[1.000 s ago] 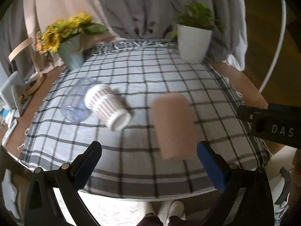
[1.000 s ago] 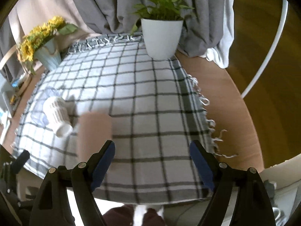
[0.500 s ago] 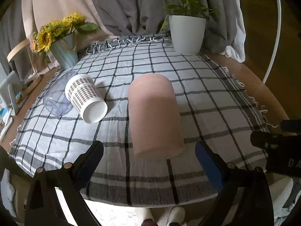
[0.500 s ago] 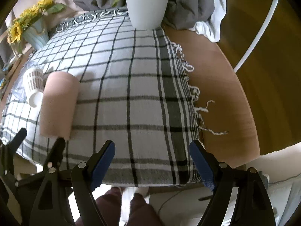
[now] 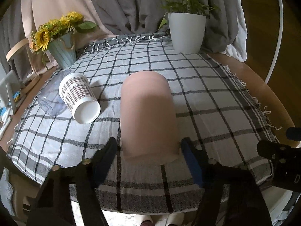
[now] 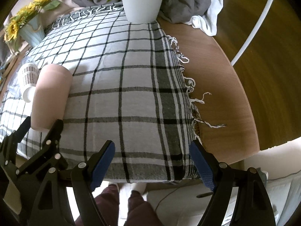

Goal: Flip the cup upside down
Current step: 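Lift the pink cup with the right gripper and rotate it upright, then lower the pink cup mouth-down onto the cloth with the right gripper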

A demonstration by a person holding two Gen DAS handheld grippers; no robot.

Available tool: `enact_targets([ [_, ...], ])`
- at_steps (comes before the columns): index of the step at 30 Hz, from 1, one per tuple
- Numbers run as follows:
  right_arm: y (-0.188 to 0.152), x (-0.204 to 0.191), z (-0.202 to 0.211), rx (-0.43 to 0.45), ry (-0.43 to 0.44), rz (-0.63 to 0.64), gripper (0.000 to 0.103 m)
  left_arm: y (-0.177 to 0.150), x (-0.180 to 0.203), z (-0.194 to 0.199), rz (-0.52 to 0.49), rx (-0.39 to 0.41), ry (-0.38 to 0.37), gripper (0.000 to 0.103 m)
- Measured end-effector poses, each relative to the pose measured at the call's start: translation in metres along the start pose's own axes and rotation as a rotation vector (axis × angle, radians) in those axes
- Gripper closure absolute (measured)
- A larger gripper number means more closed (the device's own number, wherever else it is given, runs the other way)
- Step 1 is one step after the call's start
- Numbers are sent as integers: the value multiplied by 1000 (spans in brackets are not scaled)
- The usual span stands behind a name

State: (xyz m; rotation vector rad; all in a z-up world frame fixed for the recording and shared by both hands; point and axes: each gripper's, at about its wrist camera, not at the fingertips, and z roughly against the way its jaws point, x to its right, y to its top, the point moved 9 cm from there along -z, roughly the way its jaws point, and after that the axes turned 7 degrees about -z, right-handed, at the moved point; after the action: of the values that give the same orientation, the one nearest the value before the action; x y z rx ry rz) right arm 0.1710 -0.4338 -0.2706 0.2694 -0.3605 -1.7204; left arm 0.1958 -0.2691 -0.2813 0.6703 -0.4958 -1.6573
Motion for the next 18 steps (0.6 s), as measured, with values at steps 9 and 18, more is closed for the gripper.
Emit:
enact_targets([
  [9, 5, -1, 2, 3, 13, -12, 21, 4, -4, 2, 14, -22, -30, 41],
  [18, 26, -13, 14, 37, 52, -18, 21, 26, -12, 14, 24, -17, -71, 41],
])
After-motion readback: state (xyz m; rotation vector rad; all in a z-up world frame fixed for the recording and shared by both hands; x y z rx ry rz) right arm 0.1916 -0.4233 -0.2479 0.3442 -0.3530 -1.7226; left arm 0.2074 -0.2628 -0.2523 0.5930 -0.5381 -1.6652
